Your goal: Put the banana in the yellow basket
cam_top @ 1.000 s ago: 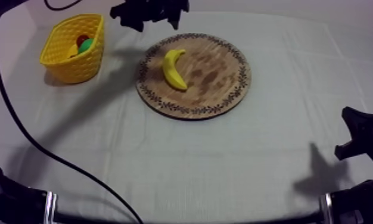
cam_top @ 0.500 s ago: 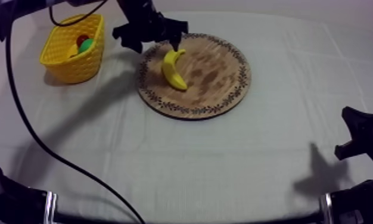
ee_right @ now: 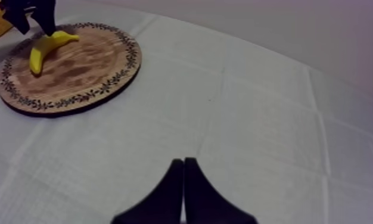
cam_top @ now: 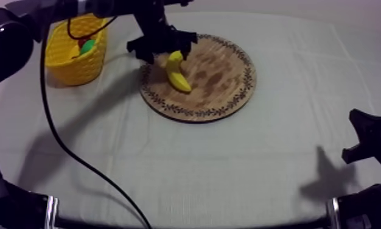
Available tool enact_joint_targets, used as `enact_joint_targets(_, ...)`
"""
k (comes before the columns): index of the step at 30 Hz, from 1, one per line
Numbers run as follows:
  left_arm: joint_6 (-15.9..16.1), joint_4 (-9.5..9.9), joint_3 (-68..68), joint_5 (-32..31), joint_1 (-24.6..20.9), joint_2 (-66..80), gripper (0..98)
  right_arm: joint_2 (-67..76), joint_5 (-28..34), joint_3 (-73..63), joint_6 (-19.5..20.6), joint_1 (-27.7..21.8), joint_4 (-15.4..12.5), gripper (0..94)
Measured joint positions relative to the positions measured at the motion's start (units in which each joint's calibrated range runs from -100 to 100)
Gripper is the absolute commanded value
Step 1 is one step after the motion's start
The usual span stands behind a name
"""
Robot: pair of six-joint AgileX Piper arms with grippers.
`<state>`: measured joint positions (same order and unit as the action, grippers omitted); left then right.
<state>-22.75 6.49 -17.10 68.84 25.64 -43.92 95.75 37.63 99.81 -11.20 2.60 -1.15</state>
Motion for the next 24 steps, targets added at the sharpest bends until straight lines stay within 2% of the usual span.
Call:
enact_joint_targets(16, -0.83, 0.82, -3.51, -0.68, 1.10, -7.28, 73.2, 0.00, 0.00, 0.00, 0.00, 0.00, 0.00, 0.3)
enact_joint_targets(24, -0.52, 1.95, -4.61, -2.38, 0.97, -8.20, 50.0, 0.00, 0.00, 0.00, 0.00, 0.00, 0.00, 0.3)
